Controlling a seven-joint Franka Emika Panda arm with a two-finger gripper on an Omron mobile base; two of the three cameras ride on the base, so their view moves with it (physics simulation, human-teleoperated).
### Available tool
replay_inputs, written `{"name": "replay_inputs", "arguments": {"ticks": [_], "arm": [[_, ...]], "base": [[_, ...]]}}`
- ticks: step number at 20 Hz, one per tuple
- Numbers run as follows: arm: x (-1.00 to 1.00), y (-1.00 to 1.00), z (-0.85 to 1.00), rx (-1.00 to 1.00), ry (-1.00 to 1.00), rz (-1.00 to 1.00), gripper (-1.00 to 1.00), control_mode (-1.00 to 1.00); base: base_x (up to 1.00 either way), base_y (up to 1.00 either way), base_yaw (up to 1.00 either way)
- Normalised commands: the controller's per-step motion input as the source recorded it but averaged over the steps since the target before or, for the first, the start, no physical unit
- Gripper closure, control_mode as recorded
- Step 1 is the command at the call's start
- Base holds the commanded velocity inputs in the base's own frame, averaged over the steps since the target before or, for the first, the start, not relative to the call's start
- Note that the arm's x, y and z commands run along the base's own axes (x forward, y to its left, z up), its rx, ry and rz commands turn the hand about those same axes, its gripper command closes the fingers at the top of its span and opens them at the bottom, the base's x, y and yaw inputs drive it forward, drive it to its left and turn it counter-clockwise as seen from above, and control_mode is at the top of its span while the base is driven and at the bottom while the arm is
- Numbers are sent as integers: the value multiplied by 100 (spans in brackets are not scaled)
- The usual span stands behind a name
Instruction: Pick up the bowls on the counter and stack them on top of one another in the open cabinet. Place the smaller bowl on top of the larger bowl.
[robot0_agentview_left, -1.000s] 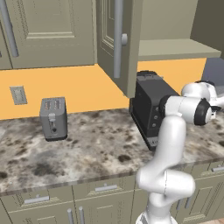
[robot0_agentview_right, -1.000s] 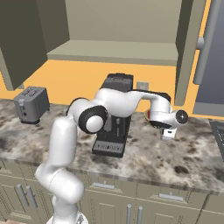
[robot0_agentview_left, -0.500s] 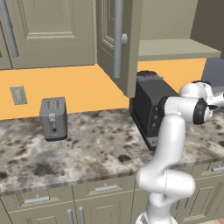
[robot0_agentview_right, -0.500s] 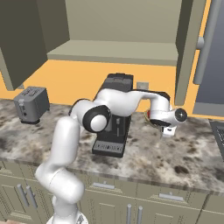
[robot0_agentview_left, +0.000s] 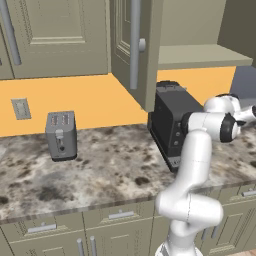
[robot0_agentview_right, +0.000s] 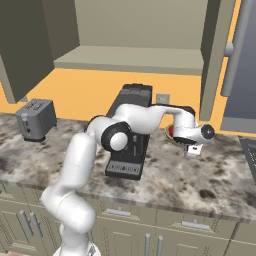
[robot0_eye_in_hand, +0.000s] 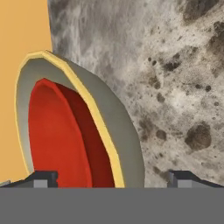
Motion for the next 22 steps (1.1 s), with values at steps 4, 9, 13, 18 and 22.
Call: {"name": "replay_inputs", "arguments": {"ticks": [4,9,13,18,22], "arm": [[20,2,-38,0,0,0,100,-100],[22,11,-30,0,0,0,100,-100],[3,3,-2,0,0,0,100,-100],[-6,0,13,0,0,0,100,-100],[-10,0,36,2,0,0,100,-100]], "base": [[0,0,0],[0,0,0],[0,0,0],[0,0,0],[0,0,0]]}}
